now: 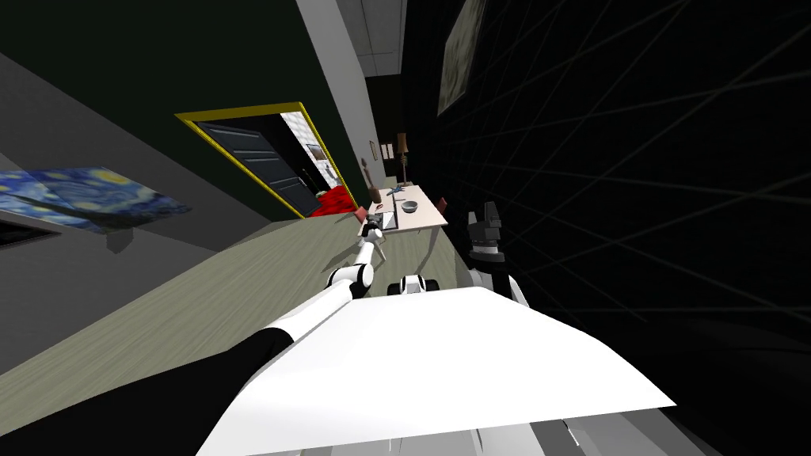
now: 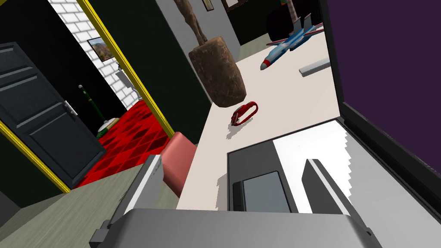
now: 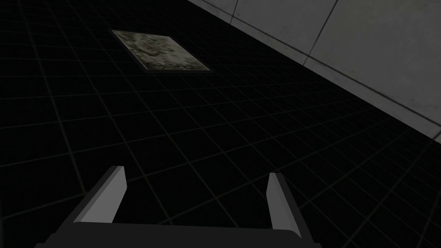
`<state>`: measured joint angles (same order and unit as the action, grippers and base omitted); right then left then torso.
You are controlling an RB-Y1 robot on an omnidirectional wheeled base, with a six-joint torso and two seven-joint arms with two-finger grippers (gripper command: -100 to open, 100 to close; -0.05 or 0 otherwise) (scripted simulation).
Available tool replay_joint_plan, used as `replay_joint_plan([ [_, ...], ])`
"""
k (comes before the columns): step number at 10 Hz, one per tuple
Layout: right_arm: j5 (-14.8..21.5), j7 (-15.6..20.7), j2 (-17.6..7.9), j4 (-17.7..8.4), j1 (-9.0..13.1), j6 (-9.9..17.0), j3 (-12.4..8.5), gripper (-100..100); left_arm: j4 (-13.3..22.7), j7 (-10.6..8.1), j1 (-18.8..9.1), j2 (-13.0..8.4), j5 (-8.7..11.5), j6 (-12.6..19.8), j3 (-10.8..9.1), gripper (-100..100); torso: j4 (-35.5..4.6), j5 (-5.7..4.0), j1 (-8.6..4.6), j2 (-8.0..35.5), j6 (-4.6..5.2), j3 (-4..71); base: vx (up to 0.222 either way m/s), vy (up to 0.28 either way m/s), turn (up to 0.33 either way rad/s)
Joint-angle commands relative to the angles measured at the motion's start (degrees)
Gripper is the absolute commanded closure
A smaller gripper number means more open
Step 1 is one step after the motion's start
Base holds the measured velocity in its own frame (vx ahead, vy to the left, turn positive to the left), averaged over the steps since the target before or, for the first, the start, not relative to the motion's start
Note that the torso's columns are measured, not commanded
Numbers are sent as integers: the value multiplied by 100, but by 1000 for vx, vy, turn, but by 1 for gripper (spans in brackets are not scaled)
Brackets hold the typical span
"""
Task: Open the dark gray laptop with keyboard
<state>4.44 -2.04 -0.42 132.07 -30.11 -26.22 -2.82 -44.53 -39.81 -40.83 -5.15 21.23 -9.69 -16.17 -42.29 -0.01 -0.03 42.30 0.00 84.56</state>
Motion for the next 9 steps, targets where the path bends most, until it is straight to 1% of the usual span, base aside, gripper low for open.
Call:
replay_joint_plan([
  [1,0,0,0,0,0,0,0,0,56,89,-49,-215,-57,3,-11,-100,-1,-1,-3,4,0,-2,-16,-136,46],
  [4,0,0,1,0,0,0,1,0,103,262,-79,-114,-158,61,-30,-100,1,-5,-16,-3,2,2,5,-189,41],
  [6,0,0,1,0,0,0,1,0,136,393,-105,-167,-234,104,-46,-100,0,1,2,4,-1,-1,-29,-208,49],
  [7,0,0,1,0,1,0,1,0,155,453,-112,-154,-269,124,-51,-100,-3,1,4,8,0,-5,1,-186,48],
  [9,0,0,1,0,0,0,1,0,204,589,-118,-44,-347,168,-58,-100,3,3,12,-9,0,6,1,-174,59],
])
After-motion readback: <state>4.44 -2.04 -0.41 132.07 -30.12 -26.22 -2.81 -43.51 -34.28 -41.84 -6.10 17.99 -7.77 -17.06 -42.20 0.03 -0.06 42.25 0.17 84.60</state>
